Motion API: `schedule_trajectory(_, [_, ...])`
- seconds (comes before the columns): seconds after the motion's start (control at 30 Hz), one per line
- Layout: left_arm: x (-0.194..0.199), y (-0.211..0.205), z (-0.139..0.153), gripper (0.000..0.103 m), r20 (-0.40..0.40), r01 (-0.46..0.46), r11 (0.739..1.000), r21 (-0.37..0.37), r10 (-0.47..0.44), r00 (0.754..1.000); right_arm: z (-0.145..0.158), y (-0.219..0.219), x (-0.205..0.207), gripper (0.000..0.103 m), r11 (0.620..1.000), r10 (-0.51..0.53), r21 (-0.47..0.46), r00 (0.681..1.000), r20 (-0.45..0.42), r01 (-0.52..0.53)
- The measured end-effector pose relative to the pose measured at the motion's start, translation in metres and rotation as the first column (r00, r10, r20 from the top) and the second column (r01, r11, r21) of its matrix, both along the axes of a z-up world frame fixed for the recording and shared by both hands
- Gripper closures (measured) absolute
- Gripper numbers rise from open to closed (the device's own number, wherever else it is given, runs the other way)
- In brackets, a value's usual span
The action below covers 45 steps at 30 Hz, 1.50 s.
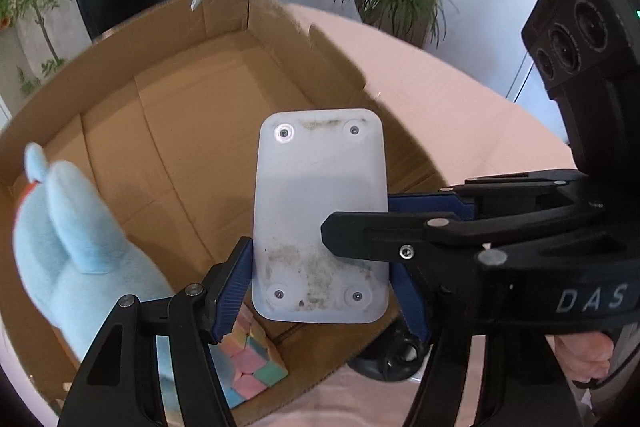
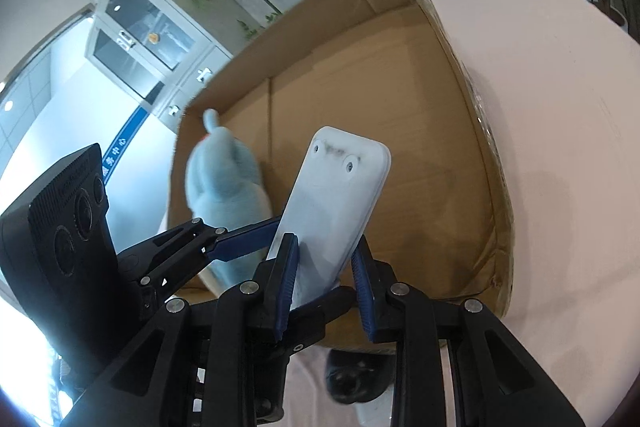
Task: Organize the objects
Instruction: 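Carry the white case over the box and open the right gripper, then lower the left gripper onto the white earbud case and close it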
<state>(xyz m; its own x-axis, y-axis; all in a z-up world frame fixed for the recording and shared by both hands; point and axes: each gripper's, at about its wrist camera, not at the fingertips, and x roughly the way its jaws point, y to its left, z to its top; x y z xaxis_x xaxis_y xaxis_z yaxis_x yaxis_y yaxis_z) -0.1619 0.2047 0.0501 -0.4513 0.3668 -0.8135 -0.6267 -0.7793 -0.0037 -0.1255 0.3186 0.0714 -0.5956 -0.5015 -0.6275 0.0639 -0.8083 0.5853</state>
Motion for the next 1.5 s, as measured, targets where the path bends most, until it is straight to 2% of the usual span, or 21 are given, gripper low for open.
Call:
schedule_trajectory(0.13, [-0.002, 0.004, -0.022, 0.038, 0.065, -0.024, 0.999, -0.028, 0.026, 0.998, -0.026, 0.005, -0.014, 0.078, 1.0, 0.003, 0.008, 0.996, 0.087, -0.003])
schedule_trajectory(0.2, [0.009, 0.001, -0.02, 0.037, 0.051, -0.032, 0.999, -0.037, 0.034, 0.998, -0.025, 0.001, -0.009, 0.078, 0.998, 0.015, 0.061, 0.996, 0.084, -0.02])
schedule_trajectory(0.27, [0.025, -0.006, -0.011, 0.026, 0.01, -0.035, 0.999, -0.034, 0.035, 0.999, -0.012, -0.002, 0.005, 0.078, 0.989, -0.007, 0.146, 0.999, 0.041, 0.001])
schedule_trajectory(0.3, [0.035, -0.01, -0.005, 0.021, -0.012, -0.037, 0.999, -0.033, 0.037, 0.999, -0.006, -0.003, 0.012, 0.074, 0.984, -0.016, 0.177, 1.0, 0.024, 0.011])
schedule_trajectory(0.33, [0.046, -0.017, 0.001, 0.021, -0.038, -0.05, 0.998, -0.029, 0.048, 0.998, -0.001, -0.004, 0.021, 0.07, 0.979, -0.016, 0.203, 1.0, 0.004, 0.015])
schedule_trajectory(0.37, [0.058, -0.026, 0.005, 0.021, -0.056, -0.061, 0.998, -0.026, 0.059, 0.997, 0.004, -0.005, 0.033, 0.055, 0.975, -0.003, 0.224, 1.0, -0.02, 0.007])
schedule_trajectory(0.4, [0.067, -0.033, 0.008, 0.02, -0.061, -0.065, 0.998, -0.024, 0.063, 0.996, 0.007, -0.007, 0.042, 0.034, 0.971, 0.013, 0.237, 0.999, -0.034, -0.005])
schedule_trajectory(0.47, [0.088, -0.05, 0.006, 0.017, -0.05, -0.069, 0.998, -0.007, 0.069, 0.996, 0.008, -0.011, 0.063, 0.02, 0.961, 0.06, 0.273, 0.996, -0.064, -0.04])
schedule_trajectory(0.63, [0.13, -0.085, -0.016, 0.017, 0.022, -0.1, 0.994, 0.033, 0.1, 0.995, -0.028, -0.038, 0.105, 0.021, 0.887, 0.193, 0.435, 0.98, -0.045, -0.155])
schedule_trajectory(0.77, [0.147, -0.098, -0.039, 0.017, 0.102, -0.144, 0.989, 0.043, 0.139, 0.985, -0.058, -0.053, 0.105, 0.036, 0.875, 0.206, 0.452, 0.978, -0.016, -0.177])
schedule_trajectory(0.83, [0.152, -0.103, -0.048, 0.017, 0.126, -0.165, 0.986, 0.038, 0.159, 0.979, -0.069, -0.055, 0.101, 0.056, 0.872, 0.181, 0.464, 0.983, -0.009, -0.156])
schedule_trajectory(0.87, [0.154, -0.106, -0.05, 0.017, 0.136, -0.172, 0.984, 0.04, 0.165, 0.977, -0.076, -0.056, 0.106, 0.061, 0.867, 0.175, 0.472, 0.984, 0.011, -0.16])
schedule_trajectory(0.93, [0.163, -0.115, -0.051, 0.017, 0.151, -0.176, 0.983, 0.056, 0.166, 0.975, -0.078, -0.06, 0.114, 0.061, 0.857, 0.187, 0.49, 0.982, -0.009, -0.159])
schedule_trajectory(1.0, [0.173, -0.125, -0.051, 0.017, 0.162, -0.18, 0.981, 0.077, 0.166, 0.973, -0.079, -0.069, 0.126, 0.061, 0.84, 0.242, 0.502, 0.97, -0.011, -0.204])
schedule_trajectory(1.1, [0.188, -0.138, -0.053, 0.017, 0.222, -0.155, 0.979, 0.136, 0.122, 0.967, -0.081, -0.091, 0.157, 0.061, 0.808, 0.368, 0.498, 0.93, -0.011, -0.314])
schedule_trajectory(1.2, [0.209, -0.138, -0.053, 0.017, 0.25, -0.101, 0.979, 0.177, 0.055, 0.967, -0.084, -0.111, 0.188, 0.061, 0.772, 0.453, 0.513, 0.891, -0.028, -0.377])
schedule_trajectory(1.33, [0.225, -0.122, -0.055, 0.017, 0.245, -0.027, 0.987, 0.156, -0.012, 0.969, -0.091, -0.127, 0.207, 0.06, 0.711, 0.482, 0.595, 0.876, -0.025, -0.374])
schedule_trajectory(1.37, [0.225, -0.118, -0.056, 0.017, 0.247, -0.018, 0.988, 0.15, -0.02, 0.969, -0.09, -0.128, 0.208, 0.058, 0.697, 0.486, 0.611, 0.873, -0.02, -0.374])
schedule_trajectory(1.43, [0.223, -0.111, -0.058, 0.017, 0.262, -0.003, 0.988, 0.152, -0.038, 0.964, -0.09, -0.125, 0.205, 0.039, 0.705, 0.475, 0.598, 0.88, 0.0, -0.38])
schedule_trajectory(1.47, [0.222, -0.108, -0.059, 0.018, 0.265, 0.008, 0.988, 0.154, -0.049, 0.963, -0.091, -0.127, 0.203, 0.018, 0.703, 0.471, 0.6, 0.882, 0.011, -0.382])
schedule_trajectory(1.5, [0.215, -0.1, -0.062, 0.018, 0.259, 0.025, 0.989, 0.147, -0.063, 0.964, -0.094, -0.128, 0.201, 0.007, 0.696, 0.468, 0.609, 0.883, 0.019, -0.382])
